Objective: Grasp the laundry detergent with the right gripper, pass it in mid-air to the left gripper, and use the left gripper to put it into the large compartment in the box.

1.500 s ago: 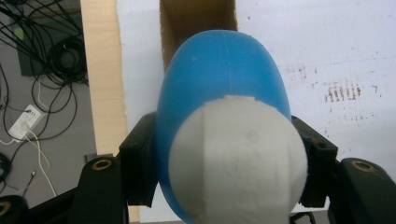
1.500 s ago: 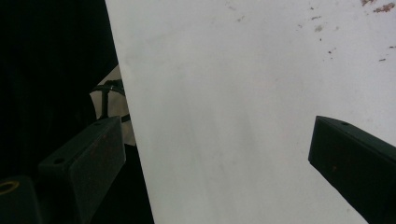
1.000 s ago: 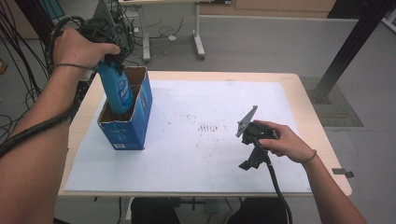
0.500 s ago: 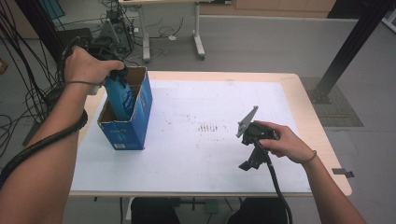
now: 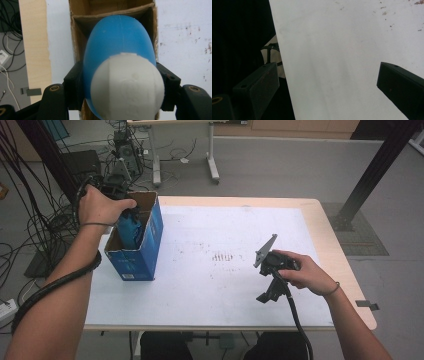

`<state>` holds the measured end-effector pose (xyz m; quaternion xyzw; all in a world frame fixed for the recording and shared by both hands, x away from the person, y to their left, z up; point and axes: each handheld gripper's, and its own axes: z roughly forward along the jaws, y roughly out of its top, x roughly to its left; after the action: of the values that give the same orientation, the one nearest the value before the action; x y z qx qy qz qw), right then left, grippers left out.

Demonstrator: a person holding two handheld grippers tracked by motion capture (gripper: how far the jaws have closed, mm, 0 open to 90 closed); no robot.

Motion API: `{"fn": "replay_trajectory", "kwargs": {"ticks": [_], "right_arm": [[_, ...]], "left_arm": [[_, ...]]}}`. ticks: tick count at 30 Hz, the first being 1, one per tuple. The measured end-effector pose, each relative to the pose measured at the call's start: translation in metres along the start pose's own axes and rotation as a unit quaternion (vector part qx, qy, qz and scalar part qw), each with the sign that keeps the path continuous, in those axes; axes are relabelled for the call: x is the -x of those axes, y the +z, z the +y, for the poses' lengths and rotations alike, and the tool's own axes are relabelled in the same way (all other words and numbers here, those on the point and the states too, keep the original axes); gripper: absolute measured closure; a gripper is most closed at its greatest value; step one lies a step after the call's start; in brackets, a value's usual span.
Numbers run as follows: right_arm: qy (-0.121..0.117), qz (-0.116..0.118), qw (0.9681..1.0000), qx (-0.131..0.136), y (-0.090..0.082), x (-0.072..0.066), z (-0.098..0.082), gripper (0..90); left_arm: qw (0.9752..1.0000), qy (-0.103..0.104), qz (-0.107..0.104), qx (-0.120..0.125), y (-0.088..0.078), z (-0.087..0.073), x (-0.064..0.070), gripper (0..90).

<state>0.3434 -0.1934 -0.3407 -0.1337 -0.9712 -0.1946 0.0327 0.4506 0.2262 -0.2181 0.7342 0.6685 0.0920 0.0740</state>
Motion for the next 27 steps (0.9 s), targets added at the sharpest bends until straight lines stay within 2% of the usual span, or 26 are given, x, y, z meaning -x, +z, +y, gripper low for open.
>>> {"fn": "replay_trajectory", "kwargs": {"ticks": [7,27], "right_arm": [[-0.002,0.0,1.0,-0.001,0.003,-0.001,0.0,4.2],[-0.003,-0.001,1.0,-0.004,0.002,-0.003,0.001,4.2]], "left_arm": [[0.9999,-0.009,-0.004,-0.002,0.017,-0.005,0.0,37.8],[0.9999,-0.016,-0.007,0.001,0.045,-0.019,0.0,37.8]]}}
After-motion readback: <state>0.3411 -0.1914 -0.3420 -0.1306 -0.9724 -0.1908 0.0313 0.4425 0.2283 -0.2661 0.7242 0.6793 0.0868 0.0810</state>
